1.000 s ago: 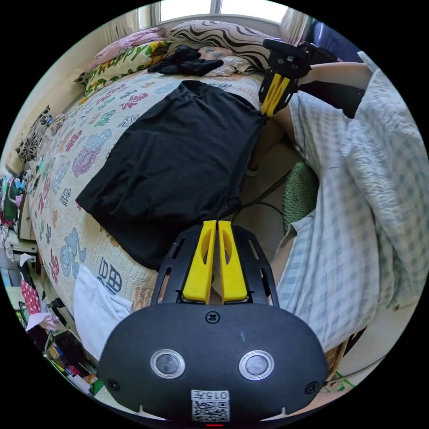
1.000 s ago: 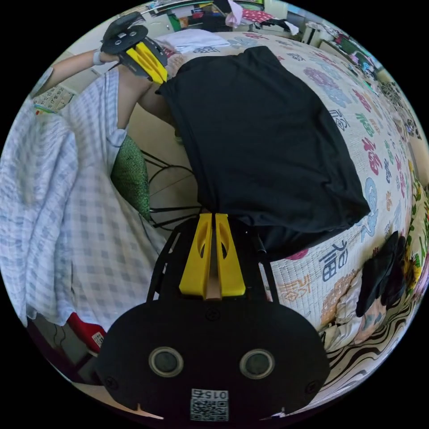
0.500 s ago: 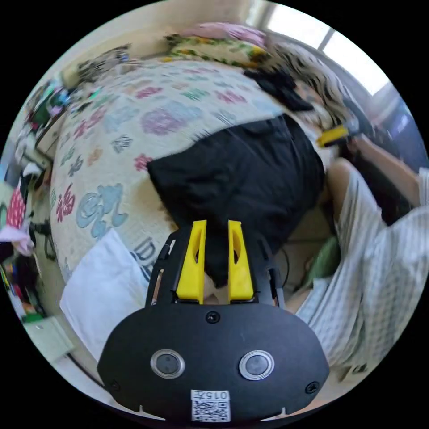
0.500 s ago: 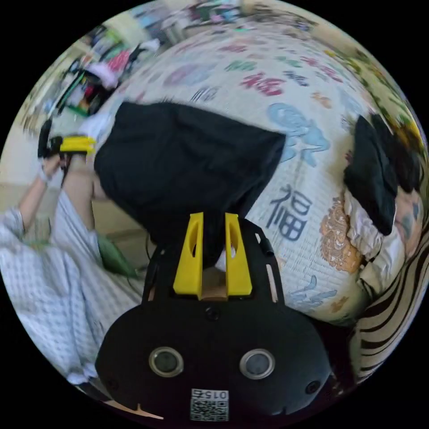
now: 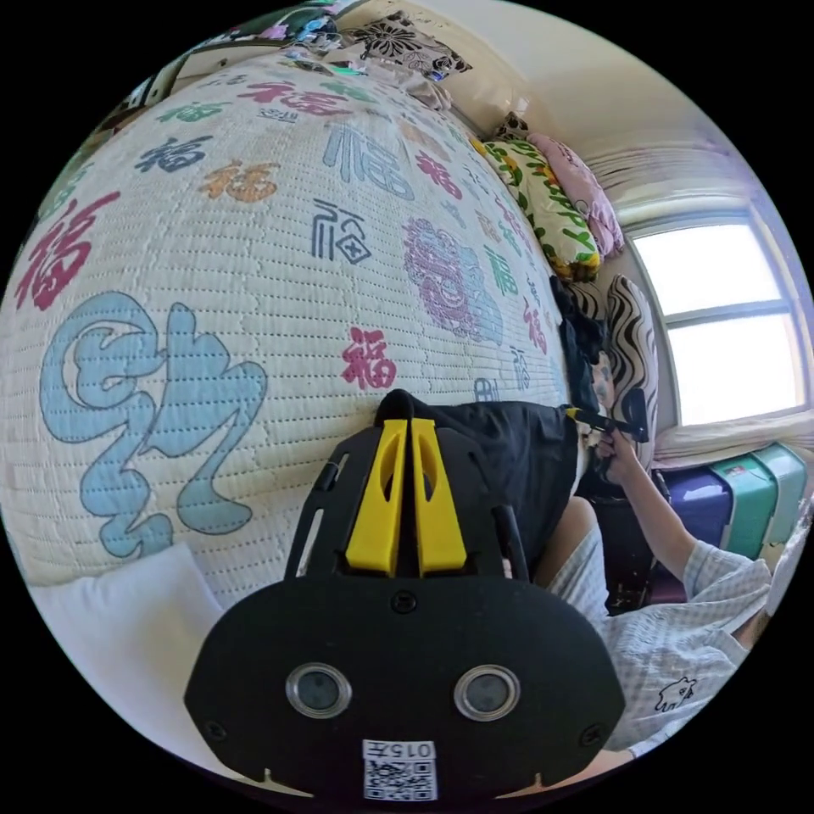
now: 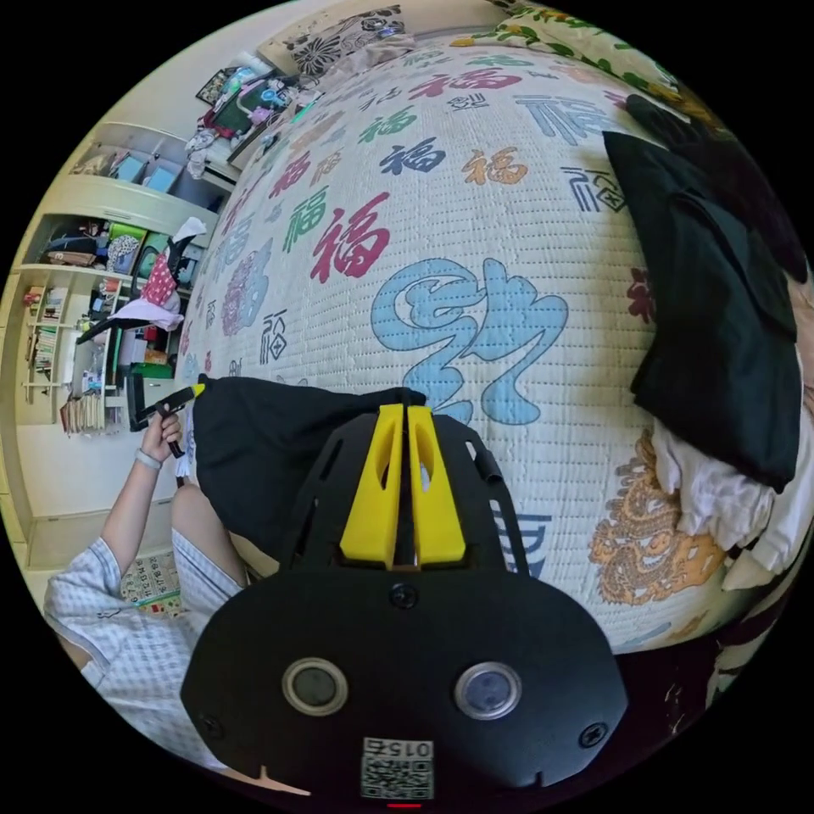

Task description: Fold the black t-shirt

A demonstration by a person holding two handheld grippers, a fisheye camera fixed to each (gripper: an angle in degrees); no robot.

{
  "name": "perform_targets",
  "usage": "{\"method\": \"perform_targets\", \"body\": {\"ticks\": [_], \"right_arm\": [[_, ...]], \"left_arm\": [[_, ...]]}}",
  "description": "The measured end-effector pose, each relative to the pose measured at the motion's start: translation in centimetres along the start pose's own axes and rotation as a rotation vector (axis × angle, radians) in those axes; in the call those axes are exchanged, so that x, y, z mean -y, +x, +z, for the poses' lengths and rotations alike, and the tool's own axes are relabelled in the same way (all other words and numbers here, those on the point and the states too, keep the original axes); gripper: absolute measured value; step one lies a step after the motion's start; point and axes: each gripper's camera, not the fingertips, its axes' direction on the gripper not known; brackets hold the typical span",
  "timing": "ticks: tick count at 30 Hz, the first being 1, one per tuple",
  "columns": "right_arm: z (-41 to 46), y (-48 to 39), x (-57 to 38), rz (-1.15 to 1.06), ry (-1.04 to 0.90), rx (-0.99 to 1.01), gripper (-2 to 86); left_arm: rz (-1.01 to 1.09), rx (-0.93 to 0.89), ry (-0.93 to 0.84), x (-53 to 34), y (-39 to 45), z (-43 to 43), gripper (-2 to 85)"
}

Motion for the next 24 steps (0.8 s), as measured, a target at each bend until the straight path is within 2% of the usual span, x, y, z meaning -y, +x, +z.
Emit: {"method": "perform_targets", "body": {"ticks": [3,8,10,13,16,18,21,24], "right_arm": [[0.2,0.4,0.6,0.014,0.007,-0.034,-0.8],[2.7,-0.1,2.0,0.049,0.002,-0.010,0.1],[3.3,-0.6,2.4,0.045,-0.002,0.009,2.1],[2.9,-1.7,2.8,0.039,-0.007,-0.065,5.8],[1.7,-5.1,3.3,-0.103,0.018,-0.174,6.6],[1.8,-8.5,4.0,-0.221,0.026,-0.176,6.6],[4.2,-16.0,6.4,-0.443,0.004,-0.131,6.7],[8.9,-24.6,9.4,-0.625,-0.048,-0.003,7.7]], "left_arm": [[-0.007,0.007,0.042,-0.2,-1.5,-1.7,-0.4],[-0.003,0.048,0.009,-0.9,-2.6,-1.6,0.9],[-0.021,0.032,0.011,-1.5,-3.0,-2.1,2.3],[0.008,0.121,0.024,-3.9,-2.3,-5.0,5.3],[0.012,0.175,0.012,-8.8,-0.9,-7.9,7.4],[-0.010,0.224,-0.016,-13.5,0.1,-8.7,7.7],[-0.046,0.226,-0.123,-17.8,0.2,-6.9,7.6],[-0.074,0.215,-0.195,-19.8,0.0,-4.7,8.2]]}}
